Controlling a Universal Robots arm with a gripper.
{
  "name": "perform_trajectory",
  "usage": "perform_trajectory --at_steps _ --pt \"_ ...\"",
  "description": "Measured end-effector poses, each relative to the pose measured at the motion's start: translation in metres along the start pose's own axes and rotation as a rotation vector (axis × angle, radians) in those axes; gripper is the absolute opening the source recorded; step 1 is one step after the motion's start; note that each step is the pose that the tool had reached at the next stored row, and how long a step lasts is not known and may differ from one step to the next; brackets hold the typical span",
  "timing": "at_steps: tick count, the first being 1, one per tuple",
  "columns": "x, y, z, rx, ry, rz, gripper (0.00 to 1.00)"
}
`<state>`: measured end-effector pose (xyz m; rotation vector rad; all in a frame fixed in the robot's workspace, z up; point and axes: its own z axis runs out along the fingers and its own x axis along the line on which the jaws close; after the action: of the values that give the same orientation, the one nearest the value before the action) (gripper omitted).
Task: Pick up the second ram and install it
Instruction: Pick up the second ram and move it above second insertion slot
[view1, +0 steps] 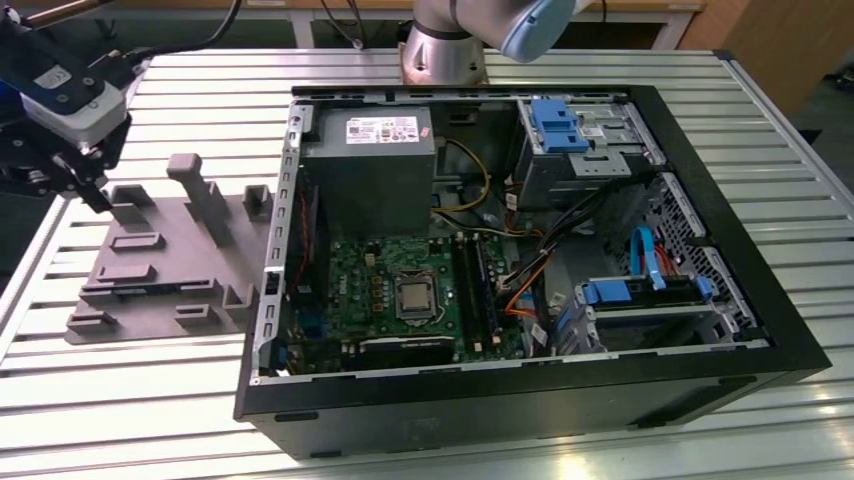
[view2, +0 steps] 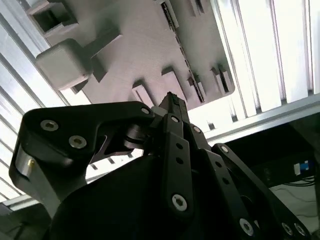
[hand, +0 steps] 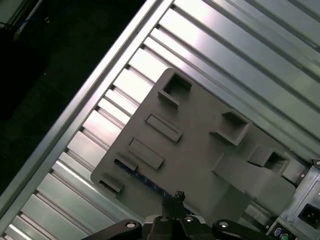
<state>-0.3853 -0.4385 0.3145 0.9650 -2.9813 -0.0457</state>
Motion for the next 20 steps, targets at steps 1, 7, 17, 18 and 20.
perform_trajectory --at_steps 1,7,17,18,20 --pt "0.0000 0.0000 0.0001 0.0000 0.0007 -0.018 0.11" --pt "0.0000 0.0000 0.0011 -0.0003 0.0038 -0.126 0.11" --pt "0.0000 -0.0001 0.0038 -0.0006 0.0097 -0.323 0.11" --pt "0.0000 -0.0001 0.0041 -0.0006 0.0104 -0.344 0.11" --pt "0.0000 -0.0002 0.0045 -0.0006 0.0115 -0.380 0.11"
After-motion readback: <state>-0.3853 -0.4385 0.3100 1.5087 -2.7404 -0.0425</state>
